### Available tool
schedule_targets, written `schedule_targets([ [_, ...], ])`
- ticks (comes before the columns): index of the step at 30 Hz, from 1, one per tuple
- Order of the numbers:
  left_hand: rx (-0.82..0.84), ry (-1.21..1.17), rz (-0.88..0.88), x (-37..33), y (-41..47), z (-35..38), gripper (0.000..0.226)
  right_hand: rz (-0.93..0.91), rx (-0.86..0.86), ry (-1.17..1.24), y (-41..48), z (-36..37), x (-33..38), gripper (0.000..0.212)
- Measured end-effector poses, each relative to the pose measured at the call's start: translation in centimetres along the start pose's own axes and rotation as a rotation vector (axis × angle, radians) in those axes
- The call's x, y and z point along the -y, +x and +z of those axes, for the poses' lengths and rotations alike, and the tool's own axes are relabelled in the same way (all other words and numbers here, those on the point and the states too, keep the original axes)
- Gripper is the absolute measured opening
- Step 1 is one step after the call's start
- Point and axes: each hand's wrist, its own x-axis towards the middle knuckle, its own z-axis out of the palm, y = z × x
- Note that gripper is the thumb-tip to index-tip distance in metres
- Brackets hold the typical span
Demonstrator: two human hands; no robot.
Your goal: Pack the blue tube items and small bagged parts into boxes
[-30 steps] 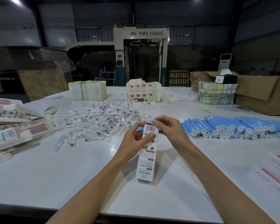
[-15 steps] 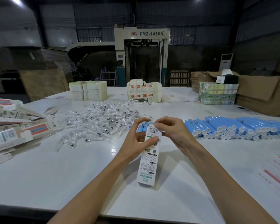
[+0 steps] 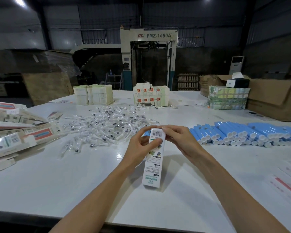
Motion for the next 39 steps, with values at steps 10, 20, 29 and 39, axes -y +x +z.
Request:
schedule_targets([
  [10,-0.033,-0.014,0.013,0.6,0.2,-0.7,0.048,-0.115,-0.173,-0.117,-0.4,1.3,-1.2,0.019],
  [20,-0.016,-0.007,0.035,1.0,0.0,-0.7,0.038,-0.166,-0.180,-0.165,-0.7,1.0,-1.2,0.014],
  [29,-0.064,-0.090,0.015,1.4,0.4,-0.6,0.039,-0.008,-0.204,-0.019,-0.6,2.2,-2.0,0.034],
  [39,-0.037,-0.016,-0.009,2.1,0.6,-1.0,0.048,0.268,0.062,-0.066,-2.1,2.8,-0.8,0.050],
])
